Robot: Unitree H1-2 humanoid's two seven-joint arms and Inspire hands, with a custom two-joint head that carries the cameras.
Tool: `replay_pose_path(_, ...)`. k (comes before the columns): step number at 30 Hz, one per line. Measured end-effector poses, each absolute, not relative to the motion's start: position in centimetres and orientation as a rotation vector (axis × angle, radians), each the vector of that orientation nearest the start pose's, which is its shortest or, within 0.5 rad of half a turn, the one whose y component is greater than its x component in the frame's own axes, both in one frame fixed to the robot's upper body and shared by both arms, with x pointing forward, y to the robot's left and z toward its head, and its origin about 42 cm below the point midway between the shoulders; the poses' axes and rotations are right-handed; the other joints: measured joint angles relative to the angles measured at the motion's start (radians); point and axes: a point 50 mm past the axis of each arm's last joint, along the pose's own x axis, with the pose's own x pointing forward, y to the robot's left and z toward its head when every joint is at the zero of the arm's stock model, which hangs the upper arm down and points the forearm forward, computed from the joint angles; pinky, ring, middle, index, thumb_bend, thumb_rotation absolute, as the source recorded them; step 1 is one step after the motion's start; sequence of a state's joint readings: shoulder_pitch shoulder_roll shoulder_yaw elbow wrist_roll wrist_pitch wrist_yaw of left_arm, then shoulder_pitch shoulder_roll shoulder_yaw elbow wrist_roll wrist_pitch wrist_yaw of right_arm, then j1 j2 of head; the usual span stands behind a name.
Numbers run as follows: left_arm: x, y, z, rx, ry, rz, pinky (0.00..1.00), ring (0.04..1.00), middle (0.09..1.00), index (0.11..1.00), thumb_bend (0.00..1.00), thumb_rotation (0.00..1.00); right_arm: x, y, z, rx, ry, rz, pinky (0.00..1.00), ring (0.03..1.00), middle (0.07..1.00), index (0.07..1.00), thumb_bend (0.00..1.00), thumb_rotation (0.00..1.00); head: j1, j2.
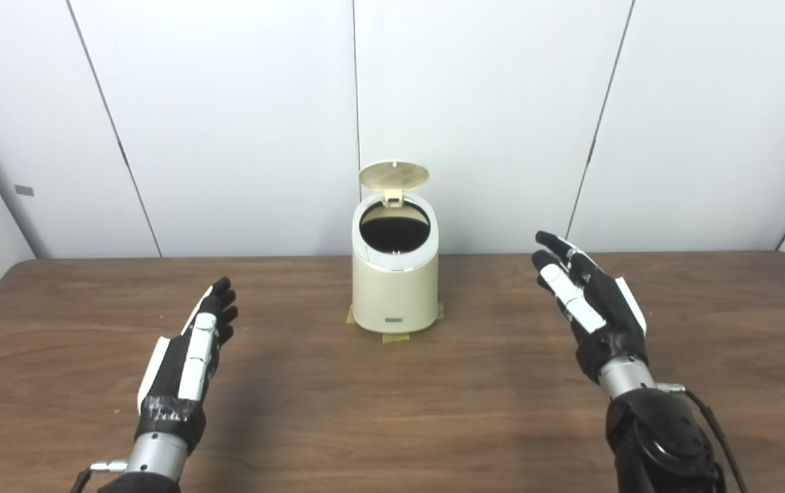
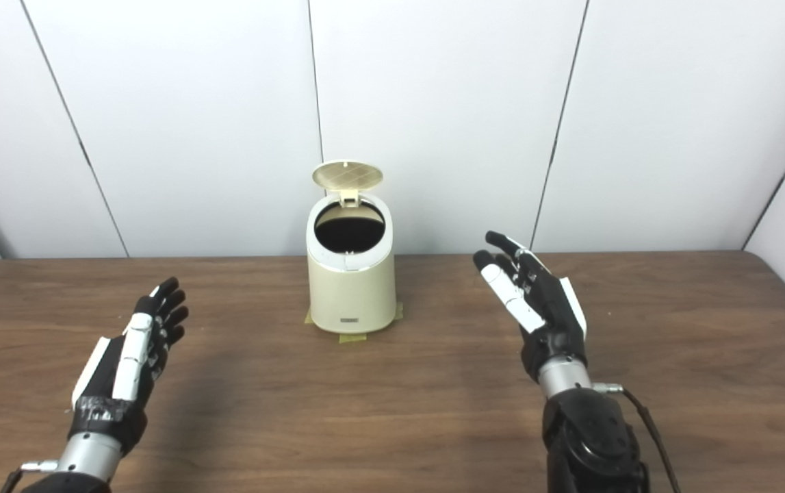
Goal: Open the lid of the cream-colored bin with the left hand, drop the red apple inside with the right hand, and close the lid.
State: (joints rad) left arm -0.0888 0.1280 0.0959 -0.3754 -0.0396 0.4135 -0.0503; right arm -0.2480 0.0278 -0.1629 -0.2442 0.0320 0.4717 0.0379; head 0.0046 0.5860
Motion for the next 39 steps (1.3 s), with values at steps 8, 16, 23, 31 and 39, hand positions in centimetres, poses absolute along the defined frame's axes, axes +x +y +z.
replay_pose_path(8,31.1,26.2,20.4,0.105,-0.062,-0.001,0.98,0.969,0.979,0.998,0.59,1.00,31.7,-22.5,16.8,0.085,0.069,-0.027,1.00,1.000,1.000,0.952,0.54,0.93,0.000,0.002)
replay_pose_path(16,35.0,25.8,22.4,0.123,-0.090,-0.024,1.00,0.973,0.967,0.985,0.66,0.98,31.4,-21.9,16.5,0.078,0.047,-0.022,0.99,1.000,1.000,0.971,0.54,0.98,-0.003,0.000)
replay_pose_path(23,40.0,23.5,25.8,0.159,-0.140,-0.111,0.98,0.958,0.960,0.962,0.66,0.96,31.0,-21.5,15.5,0.046,0.079,-0.028,0.97,0.987,0.977,0.957,0.56,1.00,-0.009,-0.002)
replay_pose_path(31,43.4,21.7,27.4,0.200,-0.132,-0.153,0.95,0.933,0.939,0.936,0.67,0.98,31.0,-21.5,15.4,0.031,0.081,-0.037,0.94,0.979,0.968,0.952,0.55,1.00,-0.006,-0.006)
replay_pose_path(39,46.7,20.1,29.9,0.287,-0.147,-0.212,0.96,0.931,0.925,0.940,0.64,1.00,30.9,-21.5,15.2,0.030,0.090,-0.038,0.93,0.968,0.956,0.946,0.54,1.00,0.000,-0.014)
